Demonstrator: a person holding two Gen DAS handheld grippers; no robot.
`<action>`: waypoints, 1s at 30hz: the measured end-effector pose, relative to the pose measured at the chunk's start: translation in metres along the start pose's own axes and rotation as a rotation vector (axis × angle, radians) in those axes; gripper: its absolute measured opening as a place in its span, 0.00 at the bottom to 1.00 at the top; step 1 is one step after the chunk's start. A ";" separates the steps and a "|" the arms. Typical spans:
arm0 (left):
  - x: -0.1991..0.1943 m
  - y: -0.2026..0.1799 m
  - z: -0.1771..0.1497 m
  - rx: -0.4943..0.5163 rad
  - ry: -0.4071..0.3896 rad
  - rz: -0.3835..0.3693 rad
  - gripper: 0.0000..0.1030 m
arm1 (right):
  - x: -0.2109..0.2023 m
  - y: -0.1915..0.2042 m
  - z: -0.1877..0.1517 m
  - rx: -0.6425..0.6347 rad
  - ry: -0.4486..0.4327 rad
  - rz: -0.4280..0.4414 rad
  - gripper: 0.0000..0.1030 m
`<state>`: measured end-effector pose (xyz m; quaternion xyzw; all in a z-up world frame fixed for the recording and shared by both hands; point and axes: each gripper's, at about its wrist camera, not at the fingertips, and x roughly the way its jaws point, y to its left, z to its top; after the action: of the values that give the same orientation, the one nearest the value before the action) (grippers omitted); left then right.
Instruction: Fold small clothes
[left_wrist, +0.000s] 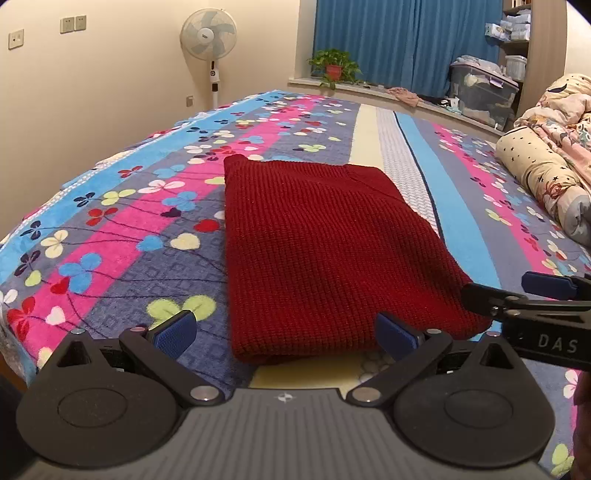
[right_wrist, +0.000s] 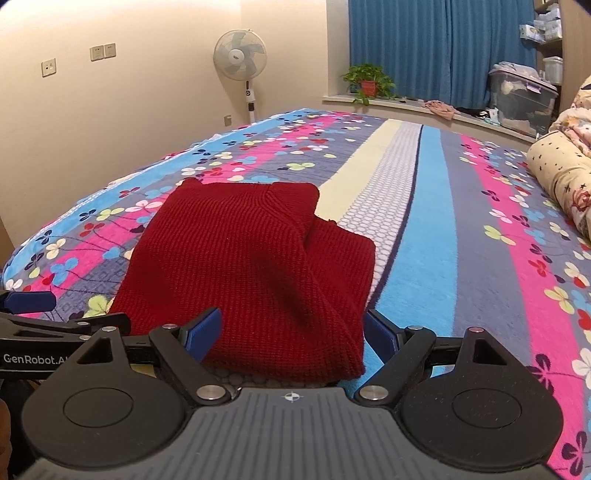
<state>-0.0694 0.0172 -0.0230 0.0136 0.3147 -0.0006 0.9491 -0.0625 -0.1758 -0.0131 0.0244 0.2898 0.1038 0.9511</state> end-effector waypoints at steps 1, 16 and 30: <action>0.000 -0.001 0.000 0.001 -0.001 0.000 1.00 | 0.000 0.001 0.000 -0.003 0.001 0.002 0.82; 0.003 0.000 0.002 -0.007 0.005 0.001 1.00 | 0.005 0.007 0.001 -0.021 -0.002 0.006 0.82; 0.005 -0.001 0.001 -0.009 -0.002 0.000 1.00 | 0.005 0.007 0.002 -0.021 -0.005 0.005 0.81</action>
<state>-0.0649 0.0163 -0.0246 0.0094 0.3138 0.0010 0.9494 -0.0584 -0.1679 -0.0132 0.0151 0.2863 0.1091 0.9518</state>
